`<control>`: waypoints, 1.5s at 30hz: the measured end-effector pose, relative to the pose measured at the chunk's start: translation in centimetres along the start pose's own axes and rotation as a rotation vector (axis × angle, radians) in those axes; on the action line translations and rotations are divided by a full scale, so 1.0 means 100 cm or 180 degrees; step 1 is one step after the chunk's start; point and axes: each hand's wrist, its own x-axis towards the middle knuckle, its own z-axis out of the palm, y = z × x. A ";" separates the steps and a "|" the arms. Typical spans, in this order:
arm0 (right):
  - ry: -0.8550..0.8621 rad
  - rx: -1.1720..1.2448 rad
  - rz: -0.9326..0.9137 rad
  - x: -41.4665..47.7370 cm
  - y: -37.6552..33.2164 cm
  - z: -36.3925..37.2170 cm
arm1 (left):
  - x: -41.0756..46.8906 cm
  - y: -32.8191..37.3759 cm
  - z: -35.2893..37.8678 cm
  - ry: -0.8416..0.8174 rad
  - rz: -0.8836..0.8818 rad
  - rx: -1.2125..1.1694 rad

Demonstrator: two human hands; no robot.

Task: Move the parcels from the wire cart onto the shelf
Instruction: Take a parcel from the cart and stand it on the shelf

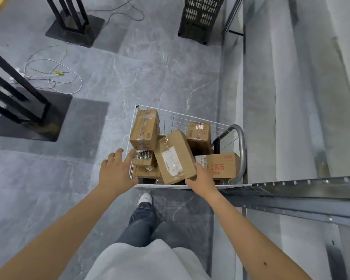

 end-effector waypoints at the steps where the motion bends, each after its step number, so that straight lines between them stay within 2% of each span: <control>1: 0.0005 0.0101 0.0038 0.010 0.003 0.005 | 0.006 -0.003 0.000 -0.0007 0.0023 -0.0014; 5: -0.0084 0.0354 0.0282 0.040 0.004 0.013 | 0.027 -0.011 0.002 -0.0119 0.0069 0.0039; 14: -0.0427 0.0414 0.0603 0.104 0.032 0.005 | 0.056 -0.009 0.022 -0.0279 -0.0082 -0.0036; 31: -0.1132 0.0512 0.1081 0.202 0.094 0.024 | 0.118 0.016 0.068 -0.0185 -0.0363 -0.0044; 40: -0.1338 0.0886 0.1266 0.230 0.111 0.044 | 0.118 0.017 0.078 -0.0201 -0.0554 -0.0116; 45: -0.1163 0.1107 0.1341 0.224 0.115 0.038 | 0.110 0.023 0.079 -0.0340 -0.0627 -0.0149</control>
